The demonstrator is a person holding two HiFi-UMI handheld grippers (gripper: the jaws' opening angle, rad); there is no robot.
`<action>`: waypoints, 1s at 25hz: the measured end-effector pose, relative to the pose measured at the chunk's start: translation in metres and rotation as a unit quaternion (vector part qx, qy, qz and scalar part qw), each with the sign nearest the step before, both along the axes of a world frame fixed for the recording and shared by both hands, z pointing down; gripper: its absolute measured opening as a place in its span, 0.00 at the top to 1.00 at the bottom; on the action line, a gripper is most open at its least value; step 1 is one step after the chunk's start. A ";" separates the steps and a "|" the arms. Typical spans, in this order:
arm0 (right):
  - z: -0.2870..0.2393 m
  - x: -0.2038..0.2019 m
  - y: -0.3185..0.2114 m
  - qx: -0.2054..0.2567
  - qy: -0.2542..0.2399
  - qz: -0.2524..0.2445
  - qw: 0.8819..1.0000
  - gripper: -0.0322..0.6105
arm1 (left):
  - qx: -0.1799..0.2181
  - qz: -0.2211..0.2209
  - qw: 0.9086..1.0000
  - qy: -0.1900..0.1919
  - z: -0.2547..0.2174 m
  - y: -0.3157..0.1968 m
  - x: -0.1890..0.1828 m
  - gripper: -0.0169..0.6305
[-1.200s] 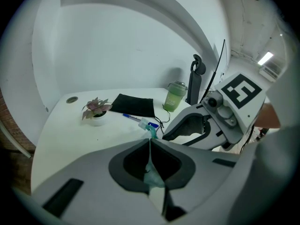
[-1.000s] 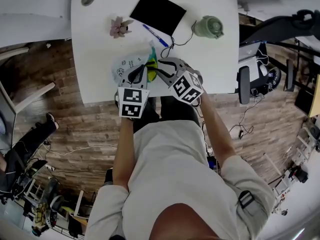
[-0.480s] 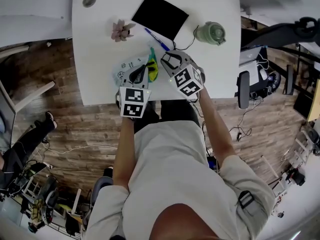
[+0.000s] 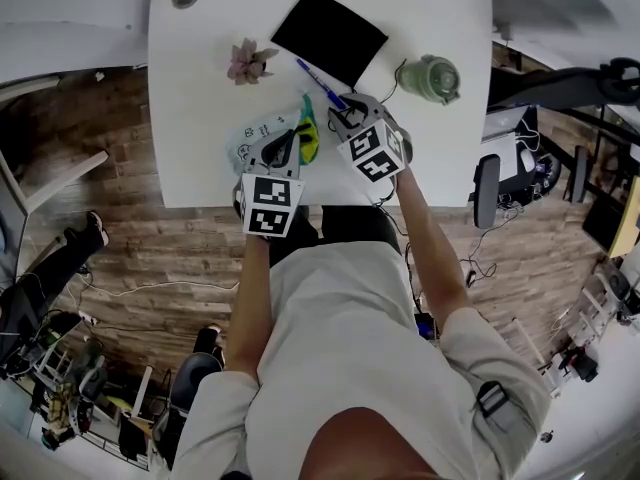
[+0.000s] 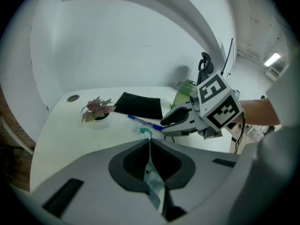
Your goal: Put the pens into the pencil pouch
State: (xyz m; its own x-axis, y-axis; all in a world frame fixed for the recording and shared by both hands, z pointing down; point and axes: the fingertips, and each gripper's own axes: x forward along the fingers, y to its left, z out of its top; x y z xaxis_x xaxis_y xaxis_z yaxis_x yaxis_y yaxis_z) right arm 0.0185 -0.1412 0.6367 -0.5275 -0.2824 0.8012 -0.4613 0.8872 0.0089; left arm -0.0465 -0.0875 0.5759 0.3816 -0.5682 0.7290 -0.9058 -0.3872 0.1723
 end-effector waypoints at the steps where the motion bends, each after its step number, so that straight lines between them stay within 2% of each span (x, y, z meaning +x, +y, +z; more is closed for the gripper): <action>1: 0.002 0.000 -0.001 -0.002 0.002 -0.001 1.000 0.77 | -0.001 -0.001 1.000 -0.001 0.001 -0.001 0.000 0.97; 9: 0.011 0.001 -0.002 -0.021 0.005 -0.004 1.000 0.80 | -0.002 -0.009 1.000 -0.006 0.004 -0.005 0.002 0.97; 13: 0.011 0.000 -0.002 -0.028 0.002 -0.008 1.000 0.85 | -0.002 -0.010 1.000 -0.007 0.003 -0.005 0.002 0.97; 25: -0.006 0.003 0.000 -0.003 -0.001 -0.007 1.000 0.86 | 0.006 -0.008 1.000 -0.011 -0.003 0.000 0.000 0.97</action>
State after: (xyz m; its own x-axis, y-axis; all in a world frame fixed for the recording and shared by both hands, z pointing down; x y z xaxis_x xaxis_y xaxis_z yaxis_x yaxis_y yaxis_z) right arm 0.0215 -0.1410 0.6310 -0.5329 -0.2703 0.8019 -0.4490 0.8935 0.0028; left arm -0.0467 -0.0873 0.5726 0.3553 -0.5837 0.7301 -0.9158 -0.3737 0.1469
